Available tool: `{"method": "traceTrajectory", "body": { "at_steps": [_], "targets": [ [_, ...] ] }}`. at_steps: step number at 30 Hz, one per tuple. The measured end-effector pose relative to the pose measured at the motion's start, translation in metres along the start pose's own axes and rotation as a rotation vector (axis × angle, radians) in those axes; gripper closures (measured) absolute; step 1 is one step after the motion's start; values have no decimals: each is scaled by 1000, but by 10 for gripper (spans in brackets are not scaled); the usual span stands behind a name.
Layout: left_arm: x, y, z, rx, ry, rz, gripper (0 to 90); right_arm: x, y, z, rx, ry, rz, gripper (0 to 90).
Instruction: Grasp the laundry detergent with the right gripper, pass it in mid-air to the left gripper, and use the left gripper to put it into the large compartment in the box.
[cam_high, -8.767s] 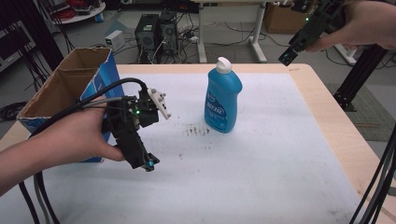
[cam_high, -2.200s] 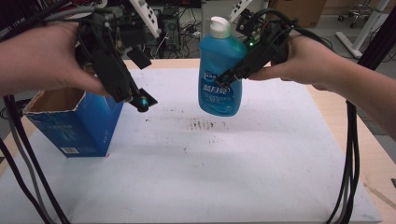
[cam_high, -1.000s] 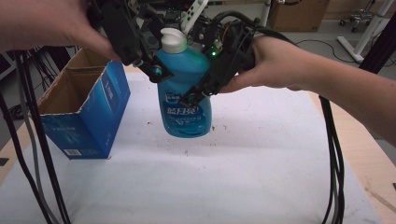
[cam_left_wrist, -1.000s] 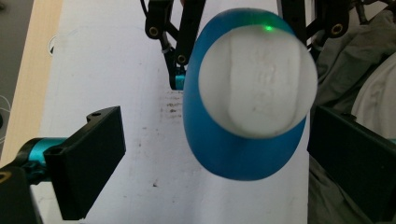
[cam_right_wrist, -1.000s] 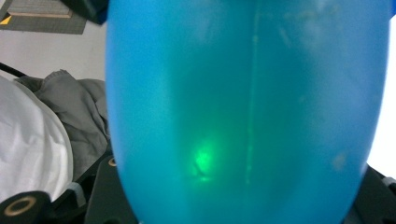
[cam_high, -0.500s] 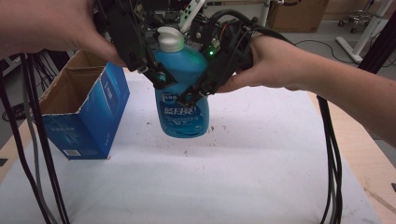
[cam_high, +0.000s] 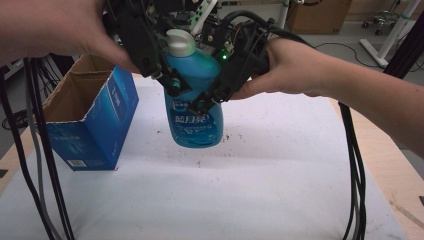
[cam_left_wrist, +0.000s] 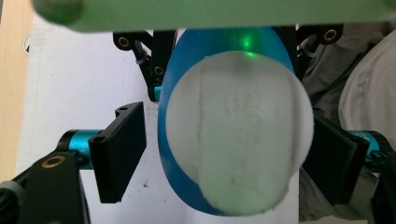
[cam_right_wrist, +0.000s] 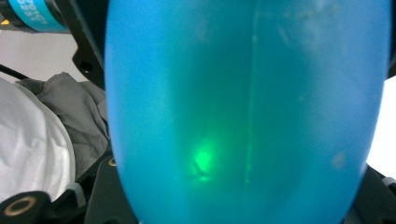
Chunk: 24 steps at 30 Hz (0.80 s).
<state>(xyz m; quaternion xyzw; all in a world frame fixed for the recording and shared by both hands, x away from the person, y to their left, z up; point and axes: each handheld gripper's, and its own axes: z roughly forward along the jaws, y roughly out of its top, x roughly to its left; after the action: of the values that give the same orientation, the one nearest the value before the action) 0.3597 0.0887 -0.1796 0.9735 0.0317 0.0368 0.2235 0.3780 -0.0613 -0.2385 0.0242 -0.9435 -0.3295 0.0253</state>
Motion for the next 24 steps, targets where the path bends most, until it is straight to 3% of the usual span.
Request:
{"method": "traceTrajectory", "body": {
  "at_steps": [24],
  "targets": [
    [0, -1, 2, 21, 12, 7, 287, -1, 1, 1, 5, -5, 11, 456]
  ]
}}
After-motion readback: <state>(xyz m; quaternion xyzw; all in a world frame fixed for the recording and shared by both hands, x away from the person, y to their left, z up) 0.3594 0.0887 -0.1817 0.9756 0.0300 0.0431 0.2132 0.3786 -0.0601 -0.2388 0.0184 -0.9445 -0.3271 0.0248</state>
